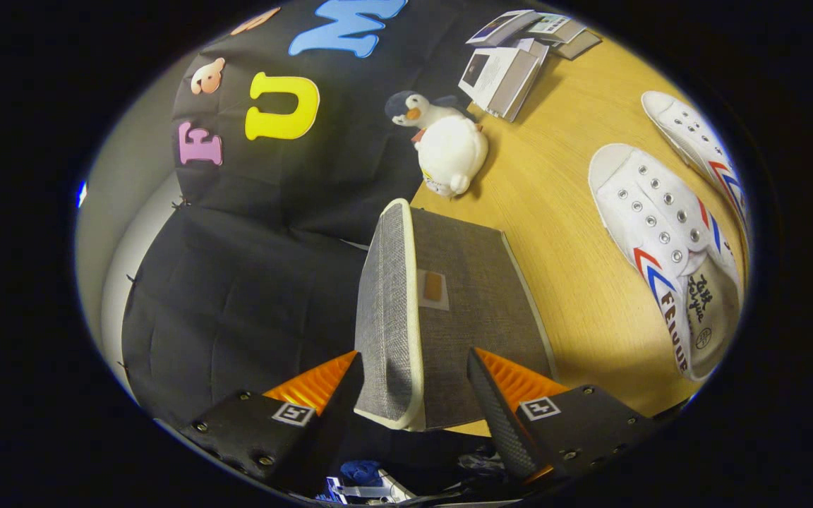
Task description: Open the storage box then place both shoes into the box .Put the left shoe in first, then the right shoe, with the right side of both shoes facing outward in a uniform manner.
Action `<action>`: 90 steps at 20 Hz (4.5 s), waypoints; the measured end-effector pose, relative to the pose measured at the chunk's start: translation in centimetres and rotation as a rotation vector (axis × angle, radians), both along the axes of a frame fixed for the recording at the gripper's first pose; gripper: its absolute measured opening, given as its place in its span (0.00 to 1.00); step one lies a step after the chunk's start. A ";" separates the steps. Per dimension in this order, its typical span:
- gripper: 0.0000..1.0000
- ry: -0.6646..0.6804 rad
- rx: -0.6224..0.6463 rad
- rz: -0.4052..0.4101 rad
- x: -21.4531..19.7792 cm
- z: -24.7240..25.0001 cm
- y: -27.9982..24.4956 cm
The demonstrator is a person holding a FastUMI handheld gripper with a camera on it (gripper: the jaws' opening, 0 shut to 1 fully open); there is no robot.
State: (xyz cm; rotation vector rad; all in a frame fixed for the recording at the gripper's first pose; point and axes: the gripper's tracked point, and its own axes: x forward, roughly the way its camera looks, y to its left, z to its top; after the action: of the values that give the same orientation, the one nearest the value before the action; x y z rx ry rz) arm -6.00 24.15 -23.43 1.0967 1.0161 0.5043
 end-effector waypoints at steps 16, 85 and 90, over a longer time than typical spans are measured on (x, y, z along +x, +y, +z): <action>0.01 -0.084 -0.150 0.026 1.0 2.1 -0.3; 0.98 -0.535 -0.900 0.116 6.1 6.2 -13.1; 0.98 -0.443 -0.961 0.176 5.1 1.5 -15.3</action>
State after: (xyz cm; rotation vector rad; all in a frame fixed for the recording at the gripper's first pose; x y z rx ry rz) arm -0.93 8.84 -21.92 0.0309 0.8030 0.3071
